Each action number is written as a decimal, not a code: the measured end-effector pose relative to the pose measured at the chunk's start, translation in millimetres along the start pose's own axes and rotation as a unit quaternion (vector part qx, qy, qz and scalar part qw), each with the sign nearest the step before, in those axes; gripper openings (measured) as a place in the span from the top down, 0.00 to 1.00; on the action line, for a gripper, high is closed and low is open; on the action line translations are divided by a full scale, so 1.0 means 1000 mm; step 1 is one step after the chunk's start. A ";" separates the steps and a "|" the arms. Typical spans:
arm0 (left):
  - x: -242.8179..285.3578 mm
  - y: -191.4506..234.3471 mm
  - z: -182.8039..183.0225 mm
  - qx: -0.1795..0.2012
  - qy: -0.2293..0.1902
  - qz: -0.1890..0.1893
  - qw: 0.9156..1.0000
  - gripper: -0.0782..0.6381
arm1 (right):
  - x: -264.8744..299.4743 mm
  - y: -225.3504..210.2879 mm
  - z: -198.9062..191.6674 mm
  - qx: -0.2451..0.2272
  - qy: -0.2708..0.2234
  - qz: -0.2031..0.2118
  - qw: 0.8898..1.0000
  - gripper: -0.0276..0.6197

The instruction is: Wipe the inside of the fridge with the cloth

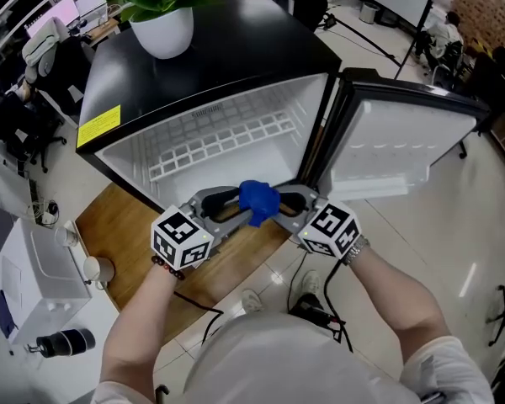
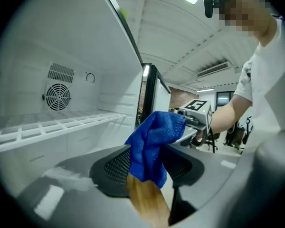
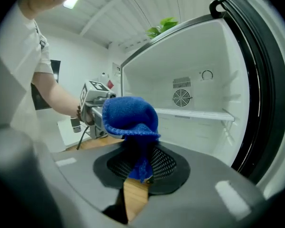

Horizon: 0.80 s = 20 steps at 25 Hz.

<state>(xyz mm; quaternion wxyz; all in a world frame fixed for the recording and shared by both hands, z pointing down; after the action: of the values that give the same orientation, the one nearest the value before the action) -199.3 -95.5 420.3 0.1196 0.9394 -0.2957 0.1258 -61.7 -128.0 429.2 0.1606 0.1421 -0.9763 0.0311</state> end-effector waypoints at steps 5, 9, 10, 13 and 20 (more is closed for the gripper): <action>0.004 -0.017 0.004 -0.018 0.005 -0.076 0.997 0.59 | -0.012 0.016 0.007 -0.018 0.016 0.054 0.998 0.85; 0.005 -0.027 0.006 -0.030 0.006 -0.113 0.993 0.64 | -0.018 0.021 0.010 -0.032 0.027 0.069 0.997 0.85; 0.006 -0.029 0.006 -0.033 0.005 -0.119 0.992 0.66 | -0.019 0.022 0.011 -0.035 0.029 0.070 0.996 0.85; 0.008 -0.033 0.006 -0.038 0.005 -0.129 0.991 0.70 | -0.023 0.023 0.011 -0.042 0.036 0.070 0.996 0.85; 0.012 -0.030 0.001 -0.034 -0.005 -0.087 0.996 0.79 | -0.025 0.018 0.005 -0.044 0.054 0.023 0.997 0.81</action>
<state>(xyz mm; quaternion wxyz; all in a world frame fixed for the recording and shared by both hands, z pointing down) -172.1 -78.3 418.1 0.1605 0.9575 -0.2177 0.1001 -45.4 -105.0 415.9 0.2180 0.1101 -0.9697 -0.0008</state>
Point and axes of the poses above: the fingertips, and each gripper's own axes: x forward along the fingers, y to its left, z out of its top, the point moved 7 cm from there along -x, backward along the fingers, and after that the axes turned 5 degrees about -z, right-handed, at the moved point
